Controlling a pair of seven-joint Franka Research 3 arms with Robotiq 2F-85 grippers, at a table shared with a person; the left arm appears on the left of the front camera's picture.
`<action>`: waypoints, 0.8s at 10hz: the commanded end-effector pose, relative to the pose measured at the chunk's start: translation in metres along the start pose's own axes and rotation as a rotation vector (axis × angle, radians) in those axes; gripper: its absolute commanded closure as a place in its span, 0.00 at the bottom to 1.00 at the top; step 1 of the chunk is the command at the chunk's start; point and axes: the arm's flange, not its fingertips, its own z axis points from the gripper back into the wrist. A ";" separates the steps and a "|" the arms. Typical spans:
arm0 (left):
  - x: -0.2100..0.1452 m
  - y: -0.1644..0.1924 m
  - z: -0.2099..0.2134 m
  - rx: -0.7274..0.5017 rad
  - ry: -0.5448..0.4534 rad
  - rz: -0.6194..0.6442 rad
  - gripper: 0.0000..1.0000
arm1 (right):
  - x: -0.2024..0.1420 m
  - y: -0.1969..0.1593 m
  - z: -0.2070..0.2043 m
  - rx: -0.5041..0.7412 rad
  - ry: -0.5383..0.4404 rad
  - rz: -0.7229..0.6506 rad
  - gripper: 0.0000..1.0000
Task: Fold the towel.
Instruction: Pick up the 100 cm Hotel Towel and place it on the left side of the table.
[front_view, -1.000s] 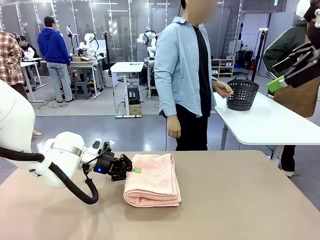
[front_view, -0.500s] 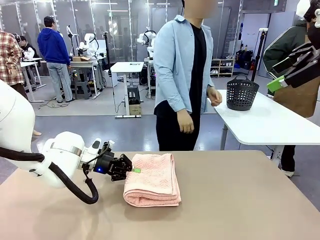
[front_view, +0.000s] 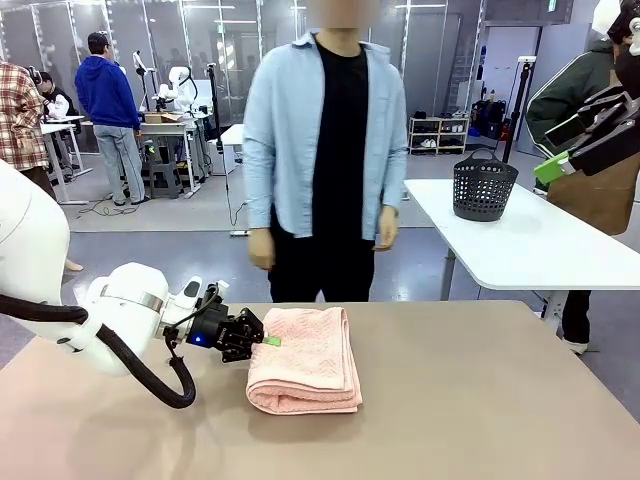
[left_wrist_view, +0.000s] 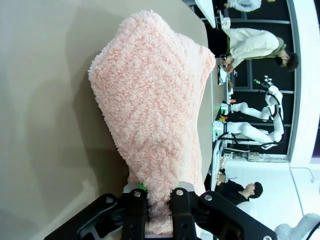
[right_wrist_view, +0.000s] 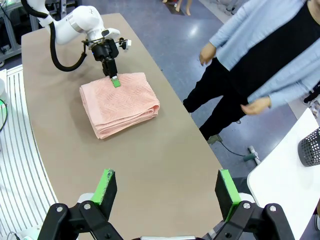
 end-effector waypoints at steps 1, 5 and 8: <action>-0.011 -0.002 0.030 -0.017 0.045 -0.038 0.85 | 0.001 0.000 0.001 -0.008 0.009 -0.007 0.00; -0.035 0.023 0.113 -0.027 0.007 -0.045 0.85 | 0.001 0.000 0.001 -0.008 0.009 -0.007 0.00; -0.055 0.060 0.193 -0.013 0.004 -0.052 0.85 | 0.001 0.000 0.001 -0.008 0.009 -0.007 0.00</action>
